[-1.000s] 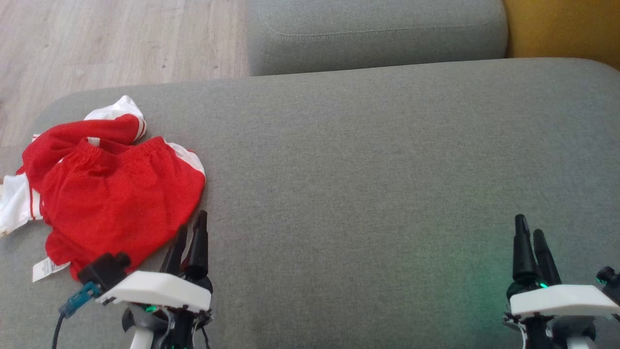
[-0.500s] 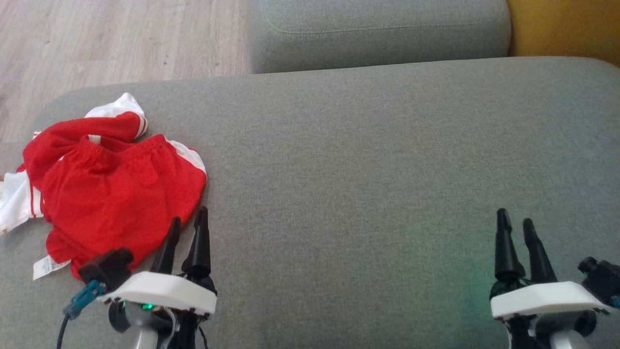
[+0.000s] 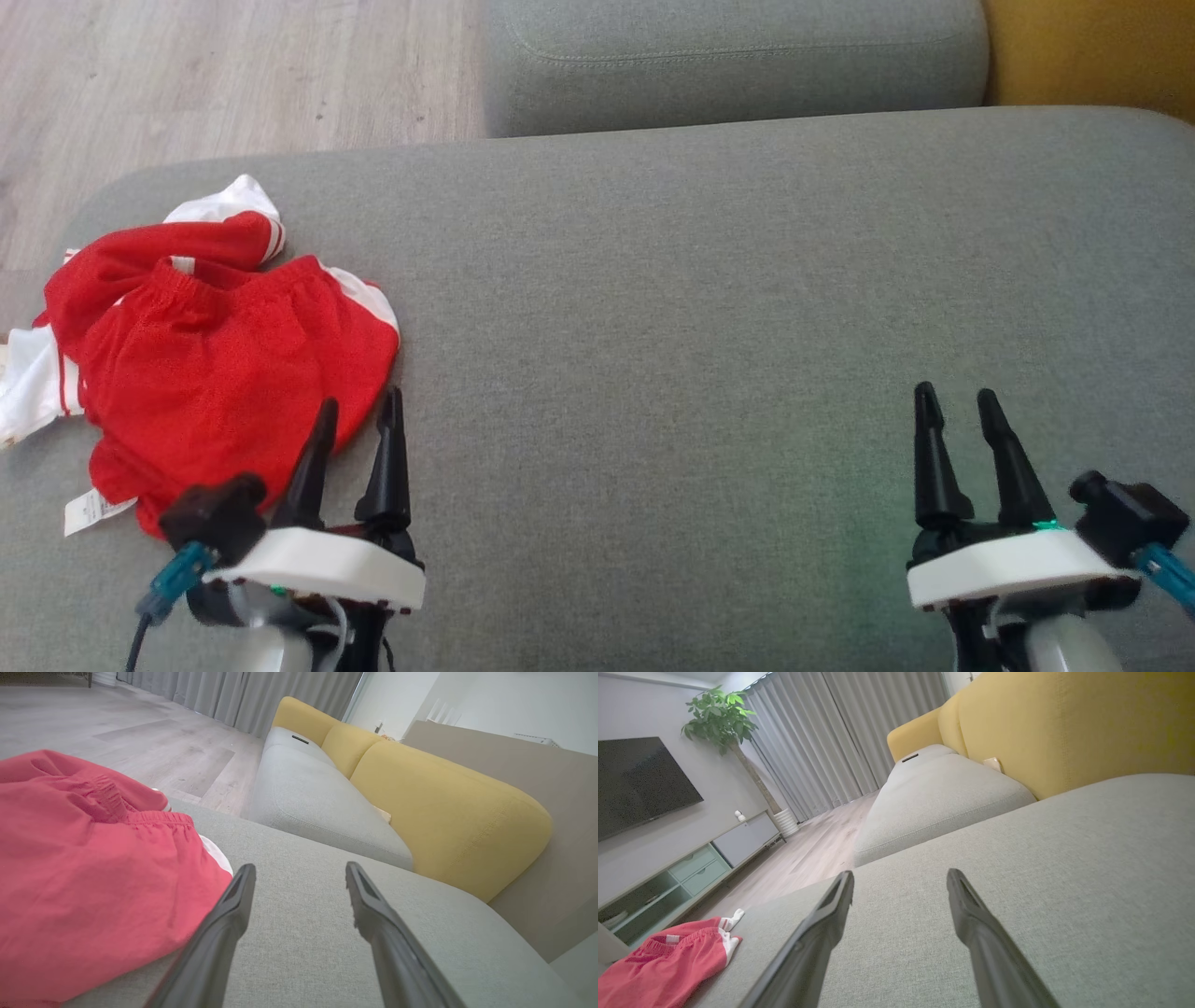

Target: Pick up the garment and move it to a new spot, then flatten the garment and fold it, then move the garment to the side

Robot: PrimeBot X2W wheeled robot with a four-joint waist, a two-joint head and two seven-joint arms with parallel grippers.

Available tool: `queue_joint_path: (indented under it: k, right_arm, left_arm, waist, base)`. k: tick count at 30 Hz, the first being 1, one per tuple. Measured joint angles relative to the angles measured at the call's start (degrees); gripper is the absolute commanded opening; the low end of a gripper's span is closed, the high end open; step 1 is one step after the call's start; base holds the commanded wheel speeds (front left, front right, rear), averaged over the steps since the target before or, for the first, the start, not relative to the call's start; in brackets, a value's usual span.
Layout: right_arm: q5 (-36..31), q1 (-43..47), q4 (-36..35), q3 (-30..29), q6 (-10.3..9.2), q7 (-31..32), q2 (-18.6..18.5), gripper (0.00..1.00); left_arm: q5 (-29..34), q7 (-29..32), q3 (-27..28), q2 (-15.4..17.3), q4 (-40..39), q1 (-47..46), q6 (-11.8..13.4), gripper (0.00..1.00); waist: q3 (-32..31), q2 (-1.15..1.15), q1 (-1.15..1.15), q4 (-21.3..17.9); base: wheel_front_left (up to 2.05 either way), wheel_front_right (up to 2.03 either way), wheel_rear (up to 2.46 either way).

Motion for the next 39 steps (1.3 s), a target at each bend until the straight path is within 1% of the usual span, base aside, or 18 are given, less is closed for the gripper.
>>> queue_joint_path:
  k: [14,21,22,33,39]
  right_arm:
    - [-10.48,-1.08,-1.29,2.03,0.0,-2.34,-0.35,1.0]
    - [-15.79,-1.43,-1.77,3.0,0.01,-3.68,-0.44,1.0]
    - [-17.26,-1.98,-1.98,3.07,0.01,-4.0,-0.49,1.0]
    - [-24.69,-2.59,-2.57,4.34,0.01,-6.06,-0.81,1.0]
    - [-25.26,-3.14,-2.7,3.99,0.01,-6.21,-0.85,1.0]
  left_arm:
    - [9.55,-1.51,0.09,0.09,-1.2,1.44,0.94,1.0]
    - [13.61,-2.61,0.09,0.14,-1.94,2.25,0.96,1.0]
    - [14.96,-3.04,0.1,0.15,-2.26,2.54,0.96,1.0]
    - [22.54,-4.48,0.21,0.22,-3.65,3.48,1.01,1.0]
    - [23.19,-4.54,0.26,0.23,-3.59,3.79,1.01,1.0]
  waist:
    - [0.33,0.0,0.0,0.24]
    - [0.51,0.0,0.0,0.53]
    - [0.56,0.0,0.0,0.61]
    - [0.92,0.0,0.0,0.9]
    - [1.08,0.0,0.0,0.73]
  base:
    - [0.0,0.0,0.0]
    - [0.0,0.0,0.0]
    - [0.0,0.0,0.0]
    - [0.0,0.0,0.0]
    - [0.0,0.0,0.0]
